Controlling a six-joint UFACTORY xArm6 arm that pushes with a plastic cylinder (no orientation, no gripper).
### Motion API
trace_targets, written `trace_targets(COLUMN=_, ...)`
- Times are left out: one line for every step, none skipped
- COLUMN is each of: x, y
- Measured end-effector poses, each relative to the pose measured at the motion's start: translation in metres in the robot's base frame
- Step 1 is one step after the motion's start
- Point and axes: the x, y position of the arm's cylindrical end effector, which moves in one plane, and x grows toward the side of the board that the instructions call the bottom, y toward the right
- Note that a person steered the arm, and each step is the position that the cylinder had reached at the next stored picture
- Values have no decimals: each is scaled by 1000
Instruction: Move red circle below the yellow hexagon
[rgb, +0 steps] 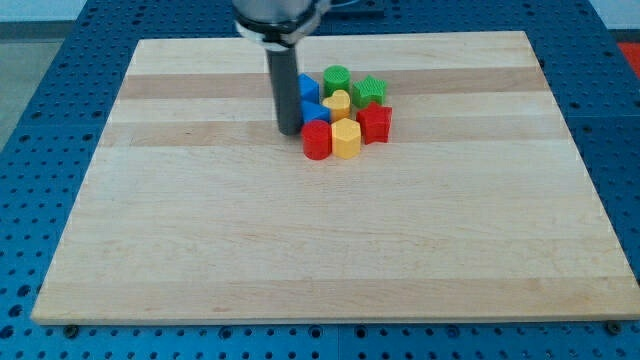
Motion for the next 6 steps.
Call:
trace_targets(x=17, y=37)
trace_targets(x=38, y=53)
trace_targets(x=45, y=28)
trace_targets(x=63, y=3)
trace_targets(x=81, y=8)
trace_targets(x=68, y=30)
